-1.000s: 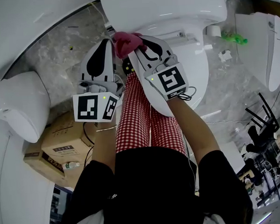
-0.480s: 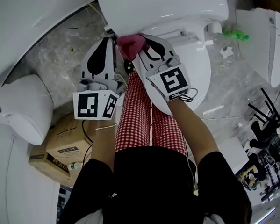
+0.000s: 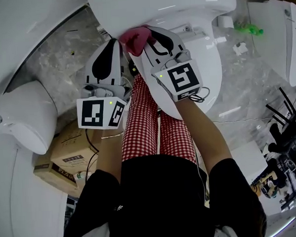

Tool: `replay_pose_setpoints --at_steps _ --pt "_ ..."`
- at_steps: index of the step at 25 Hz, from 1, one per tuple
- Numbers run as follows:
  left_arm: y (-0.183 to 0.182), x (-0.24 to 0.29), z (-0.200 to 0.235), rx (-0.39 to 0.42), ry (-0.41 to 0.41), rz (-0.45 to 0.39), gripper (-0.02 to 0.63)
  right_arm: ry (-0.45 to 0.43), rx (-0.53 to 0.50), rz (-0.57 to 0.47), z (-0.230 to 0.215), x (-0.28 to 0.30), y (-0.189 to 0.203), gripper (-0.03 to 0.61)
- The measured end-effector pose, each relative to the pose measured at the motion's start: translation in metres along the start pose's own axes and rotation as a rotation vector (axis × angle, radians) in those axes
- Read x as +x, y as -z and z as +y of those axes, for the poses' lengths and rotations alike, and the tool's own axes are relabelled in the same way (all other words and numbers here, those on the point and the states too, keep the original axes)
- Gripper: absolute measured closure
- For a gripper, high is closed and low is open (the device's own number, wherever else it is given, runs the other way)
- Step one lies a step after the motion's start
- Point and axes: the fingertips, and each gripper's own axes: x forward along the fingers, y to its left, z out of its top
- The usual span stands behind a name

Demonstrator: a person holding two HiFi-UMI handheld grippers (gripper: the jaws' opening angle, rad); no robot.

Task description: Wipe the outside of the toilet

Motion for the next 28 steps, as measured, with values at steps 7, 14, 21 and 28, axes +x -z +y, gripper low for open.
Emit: replay_pose_setpoints --at_steps 7,14,21,28 --pt "0.003 0.0 -0.01 -0.007 -0.029 -0.003 0.603 0.011 -0.021 0.01 -0.025 -0.007 -0.002 0.517" --pt "0.003 0.007 -0.022 -0.012 -0.038 -0.011 0.603 0.013 0.013 -0.002 -0.041 -0.012 -0.004 0.517" --pt "0.002 0.014 -0.025 -0.019 -0.053 -0.019 0.603 0.01 -0.061 0.037 -0.055 -0.018 -0.002 0.517" --pt "0.002 0.015 -0.032 -0.022 -0.055 -0.022 0.603 0.049 -0.02 0.013 -0.074 -0.026 -0.005 0.518"
